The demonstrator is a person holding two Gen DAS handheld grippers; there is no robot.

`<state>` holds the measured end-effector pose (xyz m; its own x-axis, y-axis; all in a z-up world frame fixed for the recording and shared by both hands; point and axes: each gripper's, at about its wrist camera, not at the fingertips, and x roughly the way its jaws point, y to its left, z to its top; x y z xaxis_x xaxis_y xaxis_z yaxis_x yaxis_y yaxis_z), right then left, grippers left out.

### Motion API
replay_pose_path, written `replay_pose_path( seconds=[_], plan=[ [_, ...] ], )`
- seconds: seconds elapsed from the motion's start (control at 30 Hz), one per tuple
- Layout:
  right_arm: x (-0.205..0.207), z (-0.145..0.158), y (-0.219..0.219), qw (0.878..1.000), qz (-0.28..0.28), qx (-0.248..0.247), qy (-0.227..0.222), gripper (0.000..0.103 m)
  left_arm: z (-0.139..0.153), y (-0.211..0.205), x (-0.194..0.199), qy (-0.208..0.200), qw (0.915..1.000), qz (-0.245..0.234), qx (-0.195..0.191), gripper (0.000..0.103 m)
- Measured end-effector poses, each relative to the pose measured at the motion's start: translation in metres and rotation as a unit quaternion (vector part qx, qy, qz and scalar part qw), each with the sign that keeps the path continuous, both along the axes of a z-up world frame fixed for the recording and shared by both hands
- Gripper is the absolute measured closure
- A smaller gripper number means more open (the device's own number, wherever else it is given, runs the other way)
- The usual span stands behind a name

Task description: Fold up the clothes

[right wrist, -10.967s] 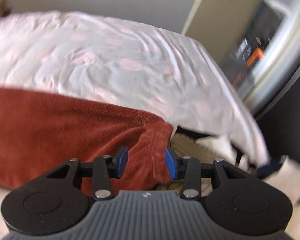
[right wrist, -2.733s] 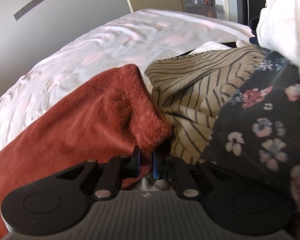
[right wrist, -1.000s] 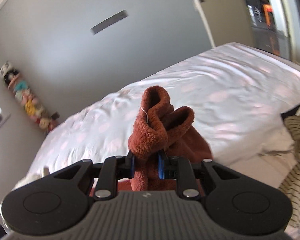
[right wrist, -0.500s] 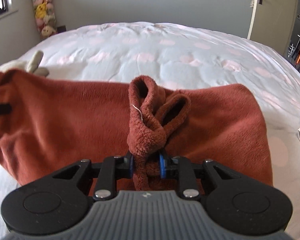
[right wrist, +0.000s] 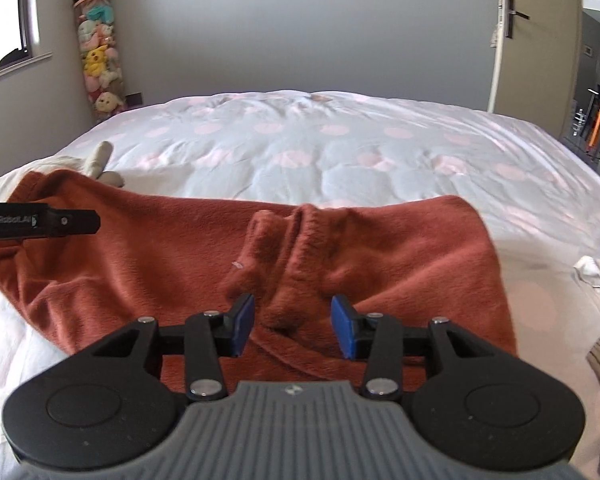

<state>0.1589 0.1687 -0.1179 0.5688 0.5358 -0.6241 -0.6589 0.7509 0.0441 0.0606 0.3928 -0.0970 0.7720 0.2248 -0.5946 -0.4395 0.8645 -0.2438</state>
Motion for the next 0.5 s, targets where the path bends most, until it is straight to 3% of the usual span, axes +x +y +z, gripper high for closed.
replay_pose_path(
  seconds=[0.13, 0.3, 0.43, 0.47, 0.5],
  plan=[
    [0.012, -0.006, 0.003, 1.0, -0.007, 0.01, 0.014, 0.059, -0.002, -0.013, 0.033, 0.002, 0.9993, -0.026, -0.026, 0.052],
    [0.026, -0.015, 0.017, 1.0, 0.007, 0.014, 0.017, 0.056, -0.031, -0.03, 0.071, 0.032, 0.9968, -0.052, -0.051, 0.051],
    [0.028, -0.027, 0.028, 0.999, 0.031, -0.005, 0.009, 0.053, -0.051, -0.036, 0.078, 0.05, 0.9941, -0.075, -0.059, 0.051],
    [0.029, -0.031, 0.029, 0.999, 0.034, -0.011, 0.009, 0.053, -0.054, -0.035, 0.078, 0.052, 0.9936, -0.077, -0.065, 0.054],
    [0.03, -0.035, 0.031, 0.999, 0.035, -0.017, 0.01, 0.053, -0.058, -0.034, 0.078, 0.053, 0.993, -0.078, -0.071, 0.065]
  ],
)
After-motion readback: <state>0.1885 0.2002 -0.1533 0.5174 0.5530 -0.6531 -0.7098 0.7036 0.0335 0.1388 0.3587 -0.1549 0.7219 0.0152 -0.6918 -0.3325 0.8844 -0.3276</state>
